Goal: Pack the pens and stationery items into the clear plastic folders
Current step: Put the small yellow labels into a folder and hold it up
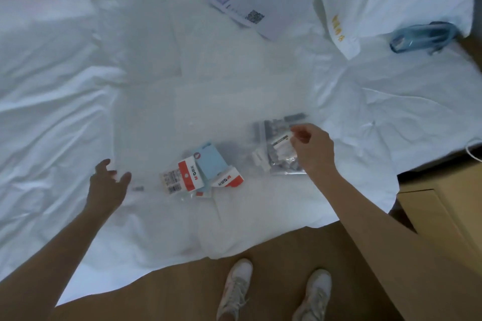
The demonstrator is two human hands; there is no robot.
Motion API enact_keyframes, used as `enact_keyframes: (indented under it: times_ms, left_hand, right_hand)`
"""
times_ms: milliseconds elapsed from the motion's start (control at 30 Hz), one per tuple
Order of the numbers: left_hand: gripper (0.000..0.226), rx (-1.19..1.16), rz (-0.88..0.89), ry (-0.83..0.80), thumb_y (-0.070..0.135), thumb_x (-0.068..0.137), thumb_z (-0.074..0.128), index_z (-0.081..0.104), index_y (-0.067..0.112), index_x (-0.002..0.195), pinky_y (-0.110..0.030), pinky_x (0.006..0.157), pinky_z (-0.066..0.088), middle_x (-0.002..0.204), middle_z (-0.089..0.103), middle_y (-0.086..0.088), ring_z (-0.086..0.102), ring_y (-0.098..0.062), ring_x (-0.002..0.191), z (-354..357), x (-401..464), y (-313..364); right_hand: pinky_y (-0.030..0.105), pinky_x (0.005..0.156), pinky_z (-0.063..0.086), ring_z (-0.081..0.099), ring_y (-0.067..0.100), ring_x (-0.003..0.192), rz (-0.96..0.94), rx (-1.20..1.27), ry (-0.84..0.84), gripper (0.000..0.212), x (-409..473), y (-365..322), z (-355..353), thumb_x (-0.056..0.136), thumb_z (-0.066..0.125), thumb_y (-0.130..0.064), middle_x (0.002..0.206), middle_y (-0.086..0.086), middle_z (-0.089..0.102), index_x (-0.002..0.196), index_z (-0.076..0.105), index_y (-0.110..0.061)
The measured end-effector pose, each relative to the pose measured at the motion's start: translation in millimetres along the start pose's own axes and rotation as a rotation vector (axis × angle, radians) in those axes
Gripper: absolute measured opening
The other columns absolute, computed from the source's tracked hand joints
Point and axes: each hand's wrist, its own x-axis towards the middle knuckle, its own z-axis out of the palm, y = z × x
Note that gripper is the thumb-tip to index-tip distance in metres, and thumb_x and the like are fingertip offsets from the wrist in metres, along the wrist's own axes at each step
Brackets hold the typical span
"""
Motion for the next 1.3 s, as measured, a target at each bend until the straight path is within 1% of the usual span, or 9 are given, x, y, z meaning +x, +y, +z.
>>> enact_keyframes:
  times_ms: [100, 300, 433, 500, 667, 733, 967, 1067, 1300]
  left_hand:
    - [0.058, 0.160, 0.209, 0.108, 0.004, 0.089, 0.062, 0.034, -0.015, 0.136, -0.044, 0.109, 0.023, 0.135, 0.041, -0.034, 0.033, -0.044, 0.127, 5.9, -10.4, 17.4]
    - [0.056, 0.175, 0.592, -0.022, 0.017, 0.092, 0.058, 0.037, 0.013, 0.144, -0.046, 0.111, 0.031, 0.145, 0.032, -0.017, 0.032, -0.032, 0.135, 44.3, -38.3, 76.4]
    - [0.055, 0.253, 0.816, -0.134, 0.037, 0.090, 0.046, 0.042, 0.019, 0.142, -0.048, 0.111, 0.031, 0.148, 0.035, -0.014, 0.035, -0.034, 0.135, 83.0, -61.9, 110.3]
    - [0.061, 0.312, 0.850, -0.190, 0.050, 0.089, 0.036, 0.037, 0.024, 0.145, -0.049, 0.113, 0.024, 0.153, 0.028, -0.012, 0.027, -0.034, 0.140, 99.2, -72.0, 125.8]
    - [0.060, 0.474, 0.891, -0.254, 0.055, 0.096, 0.026, 0.011, 0.037, 0.150, -0.047, 0.115, -0.008, 0.160, -0.003, 0.001, -0.007, -0.023, 0.147, 134.8, -87.7, 150.6]
    - [0.059, 0.515, 0.891, -0.285, 0.057, 0.097, 0.024, 0.004, 0.040, 0.150, -0.047, 0.114, -0.014, 0.160, -0.010, 0.003, -0.014, -0.022, 0.146, 144.6, -89.7, 154.0]
    - [0.069, 0.601, 0.885, -0.279, 0.071, 0.078, -0.001, -0.017, 0.047, 0.141, -0.049, 0.111, -0.016, 0.151, -0.032, 0.011, -0.022, -0.020, 0.144, 159.9, -84.1, 135.5]
    - [0.067, 0.604, 0.896, -0.282, 0.072, 0.079, -0.002, -0.020, 0.048, 0.139, -0.049, 0.112, -0.017, 0.145, -0.038, 0.013, -0.030, -0.014, 0.138, 163.1, -83.9, 131.7]
    - [0.075, 0.621, 0.897, -0.289, 0.072, 0.079, 0.001, -0.011, 0.042, 0.147, -0.049, 0.113, -0.014, 0.156, -0.026, 0.006, -0.021, -0.019, 0.144, 166.2, -84.9, 140.8]
  right_hand:
    - [0.009, 0.074, 0.032, 0.053, 0.016, 0.089, -0.010, -0.075, 0.073, 0.029, 9.2, 3.0, -10.9, 0.086, 0.060, -0.002, 0.110, 0.011, 0.058, 0.114, 0.063, -0.008]
    - [0.032, 0.098, 0.034, 0.045, 0.030, 0.118, 0.116, -0.134, 0.092, 0.049, 20.9, 10.7, -19.8, 0.085, 0.067, -0.018, 0.126, 0.016, 0.045, 0.130, 0.048, -0.010]
    - [0.024, 0.083, 0.036, 0.054, 0.023, 0.100, 0.183, 0.033, 0.044, 0.051, 20.2, 12.5, -22.3, 0.087, 0.067, -0.021, 0.098, 0.004, 0.058, 0.131, 0.045, -0.008]
    - [0.023, 0.078, 0.036, 0.053, 0.017, 0.088, 0.212, 0.089, 0.039, 0.049, 20.1, 15.0, -22.1, 0.087, 0.067, -0.022, 0.082, -0.004, 0.054, 0.129, 0.047, -0.008]
    - [0.041, 0.078, 0.056, 0.066, 0.011, 0.061, 0.266, 0.291, -0.010, 0.024, 24.4, 28.9, -23.1, 0.081, 0.075, -0.019, 0.083, 0.002, 0.065, 0.097, 0.060, -0.009]
    - [0.044, 0.074, 0.057, 0.069, 0.015, 0.062, 0.266, 0.352, -0.038, 0.017, 26.4, 33.0, -23.8, 0.081, 0.075, -0.015, 0.084, 0.006, 0.069, 0.088, 0.060, -0.011]
    - [0.028, 0.054, 0.058, 0.066, 0.008, 0.054, 0.224, 0.459, -0.010, 0.010, 28.2, 40.2, -27.4, 0.088, 0.061, 0.003, 0.077, 0.007, 0.065, 0.082, 0.059, -0.006]
    - [0.038, 0.063, 0.060, 0.070, 0.021, 0.073, 0.219, 0.445, -0.003, 0.015, 28.6, 48.2, -33.3, 0.088, 0.060, 0.001, 0.086, 0.013, 0.069, 0.079, 0.059, -0.011]
    - [0.028, 0.054, 0.054, 0.070, 0.024, 0.067, 0.231, 0.558, 0.029, 0.015, 25.5, 61.6, -74.0, 0.091, 0.057, -0.001, 0.082, 0.009, 0.071, 0.081, 0.057, -0.012]
